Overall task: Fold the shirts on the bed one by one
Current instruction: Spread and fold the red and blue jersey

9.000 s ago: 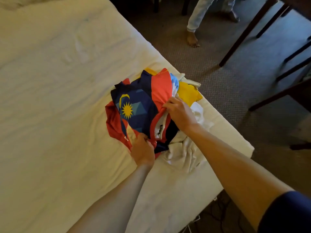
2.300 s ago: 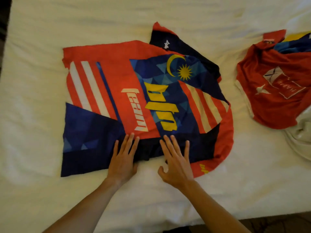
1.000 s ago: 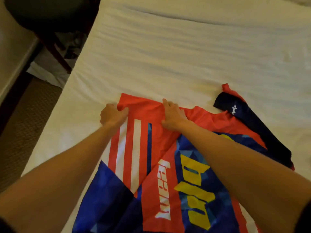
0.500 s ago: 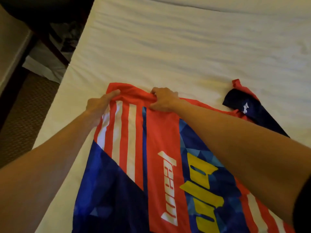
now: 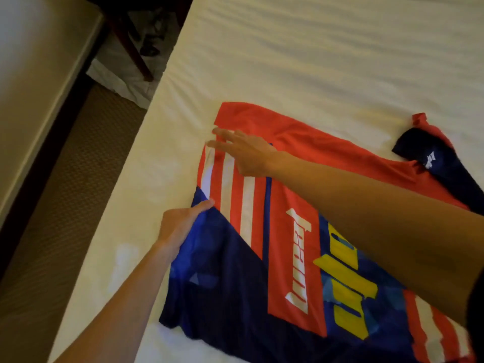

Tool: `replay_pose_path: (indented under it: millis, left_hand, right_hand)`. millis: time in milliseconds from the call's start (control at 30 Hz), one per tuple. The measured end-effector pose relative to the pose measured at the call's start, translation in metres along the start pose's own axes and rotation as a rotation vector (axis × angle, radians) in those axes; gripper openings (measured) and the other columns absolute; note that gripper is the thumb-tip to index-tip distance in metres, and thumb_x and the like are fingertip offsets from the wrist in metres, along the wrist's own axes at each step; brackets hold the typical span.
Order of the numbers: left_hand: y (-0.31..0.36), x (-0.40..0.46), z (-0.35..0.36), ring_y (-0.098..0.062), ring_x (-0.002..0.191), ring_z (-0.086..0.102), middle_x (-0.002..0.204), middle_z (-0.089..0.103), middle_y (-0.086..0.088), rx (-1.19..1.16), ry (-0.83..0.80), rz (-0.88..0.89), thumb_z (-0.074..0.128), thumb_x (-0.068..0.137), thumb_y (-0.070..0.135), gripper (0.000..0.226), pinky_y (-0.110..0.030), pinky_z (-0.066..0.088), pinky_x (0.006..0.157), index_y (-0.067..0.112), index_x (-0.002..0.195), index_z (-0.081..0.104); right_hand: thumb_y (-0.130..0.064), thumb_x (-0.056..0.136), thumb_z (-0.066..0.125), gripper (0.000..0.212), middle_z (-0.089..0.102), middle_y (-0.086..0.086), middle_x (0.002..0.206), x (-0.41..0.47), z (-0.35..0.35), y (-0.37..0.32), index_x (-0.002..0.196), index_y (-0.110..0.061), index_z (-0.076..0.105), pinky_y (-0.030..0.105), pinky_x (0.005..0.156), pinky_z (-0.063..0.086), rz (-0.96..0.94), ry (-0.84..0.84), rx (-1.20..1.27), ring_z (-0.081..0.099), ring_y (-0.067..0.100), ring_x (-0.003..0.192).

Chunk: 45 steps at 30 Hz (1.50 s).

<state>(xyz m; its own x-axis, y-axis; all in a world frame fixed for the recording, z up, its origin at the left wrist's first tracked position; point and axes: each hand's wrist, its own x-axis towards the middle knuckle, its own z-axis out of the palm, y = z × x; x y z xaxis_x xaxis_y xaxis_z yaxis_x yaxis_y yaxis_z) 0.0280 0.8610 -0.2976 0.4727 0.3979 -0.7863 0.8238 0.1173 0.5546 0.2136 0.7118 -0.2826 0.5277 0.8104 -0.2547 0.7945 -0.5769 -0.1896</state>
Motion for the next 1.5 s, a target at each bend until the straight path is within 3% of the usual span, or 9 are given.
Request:
replay_pose_path:
  millis: [133,333,433,733,833,933,1167,1367,1500]
  left_hand:
    - [-0.053,-0.032,-0.022,-0.03,0.073,0.074,0.082,0.076,-0.012,0.121,-0.068,-0.07,0.096,0.039,0.053,0.07,-0.045,0.059,0.073,0.003,0.084,0.076]
    - [-0.106,-0.063,-0.045,-0.016,0.064,0.07,0.069,0.073,0.002,0.155,-0.086,0.016,0.091,0.068,0.024,0.027,-0.02,0.049,0.051,0.004,0.077,0.073]
    - [-0.126,-0.083,-0.056,-0.015,0.054,0.052,0.054,0.058,-0.001,0.161,0.15,0.167,0.077,0.085,0.034,0.042,-0.029,0.039,0.049,0.0,0.066,0.06]
    - [-0.174,-0.115,-0.101,-0.02,0.055,0.056,0.052,0.058,-0.004,0.274,0.428,0.326,0.065,0.091,0.047,0.05,-0.025,0.041,0.05,0.009,0.059,0.055]
    - [-0.178,-0.119,-0.103,-0.037,0.082,0.063,0.084,0.069,-0.015,0.382,0.558,0.179,0.067,0.092,0.04,0.034,-0.043,0.049,0.072,0.006,0.085,0.063]
    - [-0.171,-0.136,-0.074,-0.044,0.113,0.051,0.123,0.057,-0.023,0.593,0.678,0.254,0.072,0.082,0.023,0.047,-0.058,0.044,0.094,0.008,0.123,0.056]
    - [-0.173,-0.195,0.089,-0.027,0.098,0.062,0.104,0.063,-0.002,0.759,0.027,1.185,0.071,0.073,0.006,0.028,-0.04,0.046,0.08,0.014,0.1,0.068]
    - [-0.203,-0.22,0.192,-0.025,0.124,0.043,0.133,0.044,0.001,1.346,-0.494,1.068,0.053,0.084,0.036,0.057,-0.041,0.037,0.096,0.024,0.139,0.046]
    - [-0.215,-0.231,0.225,-0.028,0.131,0.037,0.144,0.035,-0.004,1.504,-0.455,0.998,0.058,0.086,0.029,0.069,-0.041,0.04,0.098,0.023,0.15,0.033]
  right_hand:
    - [-0.003,0.082,0.063,0.088,0.017,-0.003,0.161,0.012,0.005,-0.047,0.154,-0.033,0.023,0.034,0.077,0.052,-0.166,-0.282,-0.038,0.052,0.029,0.123]
    - [-0.014,0.084,0.068,0.042,0.056,0.002,0.115,0.015,-0.008,-0.094,0.123,-0.025,0.057,0.033,0.068,0.046,-0.191,-0.447,-0.022,0.057,0.022,0.091]
    - [-0.01,0.086,0.063,0.019,0.063,0.005,0.109,0.012,-0.013,-0.122,0.103,-0.017,0.069,0.033,0.069,0.045,-0.177,-0.286,0.004,0.062,0.028,0.094]
    - [0.007,0.085,0.055,0.053,0.041,0.009,0.145,-0.03,0.035,-0.216,0.134,-0.014,0.054,0.039,0.074,0.052,0.099,0.077,0.379,0.055,0.029,0.112]
    - [0.013,0.081,0.057,0.086,0.003,0.007,0.166,-0.076,0.063,-0.241,0.155,-0.02,0.027,0.036,0.076,0.047,0.076,0.127,0.539,0.054,0.029,0.109]
    - [0.005,0.085,0.057,0.067,0.019,0.012,0.163,-0.152,0.095,-0.242,0.149,-0.012,0.041,0.049,0.106,0.042,0.29,0.315,0.644,0.038,0.031,0.137]
    - [-0.011,0.076,0.065,0.066,0.035,0.017,0.155,-0.377,0.157,-0.192,0.139,-0.012,0.048,0.062,0.115,0.022,0.854,0.625,0.404,0.029,0.033,0.146]
    - [-0.03,0.088,0.069,0.079,0.027,0.026,0.155,-0.52,0.181,-0.162,0.15,0.0,0.03,0.058,0.114,0.021,1.904,0.495,0.628,0.024,0.042,0.143]
    - [-0.048,0.087,0.069,0.053,0.064,0.016,0.115,-0.557,0.187,-0.151,0.123,-0.011,0.06,0.048,0.093,0.044,1.867,0.516,0.885,0.056,0.037,0.113]
